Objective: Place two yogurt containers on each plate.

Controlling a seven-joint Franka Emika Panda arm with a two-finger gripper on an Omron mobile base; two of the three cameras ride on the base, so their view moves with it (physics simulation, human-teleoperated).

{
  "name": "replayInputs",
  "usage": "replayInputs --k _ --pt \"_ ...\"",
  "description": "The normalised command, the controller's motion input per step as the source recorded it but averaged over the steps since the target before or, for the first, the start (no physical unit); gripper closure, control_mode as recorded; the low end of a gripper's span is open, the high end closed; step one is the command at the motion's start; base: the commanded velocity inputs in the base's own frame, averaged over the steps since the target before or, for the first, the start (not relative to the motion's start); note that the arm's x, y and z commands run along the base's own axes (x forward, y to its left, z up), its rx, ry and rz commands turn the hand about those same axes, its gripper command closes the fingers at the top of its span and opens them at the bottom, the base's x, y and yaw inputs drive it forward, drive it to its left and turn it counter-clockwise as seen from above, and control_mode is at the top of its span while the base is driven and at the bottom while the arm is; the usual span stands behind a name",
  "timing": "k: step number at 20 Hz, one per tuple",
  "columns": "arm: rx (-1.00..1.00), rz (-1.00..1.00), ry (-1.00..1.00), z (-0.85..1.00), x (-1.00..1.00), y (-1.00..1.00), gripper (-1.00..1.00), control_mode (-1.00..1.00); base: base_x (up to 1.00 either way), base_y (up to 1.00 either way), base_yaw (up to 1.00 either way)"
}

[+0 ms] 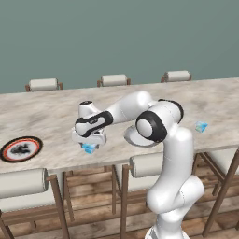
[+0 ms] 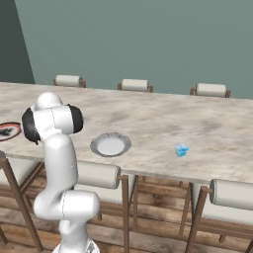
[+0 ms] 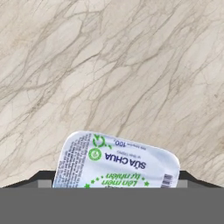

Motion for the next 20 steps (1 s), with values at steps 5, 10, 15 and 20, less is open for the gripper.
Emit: replayInputs --k 5,10,15,20 --pt "0.03 0.0 -0.04 0.3 -0.12 -0.19 1.0 -1.0 0.0 0.0 0.0" --pt "0.12 0.0 -0.05 0.95 -0.11 -0.52 1.0 -1.0 0.0 0.0 0.0" --pt "0.08 0.14 0.0 0.91 0.0 -0.76 1.0 -1.0 0.0 0.0 0.0" --pt "0.0 0.28 0.01 0.17 0.0 -0.82 1.0 -1.0 0.0 0.0 0.0"
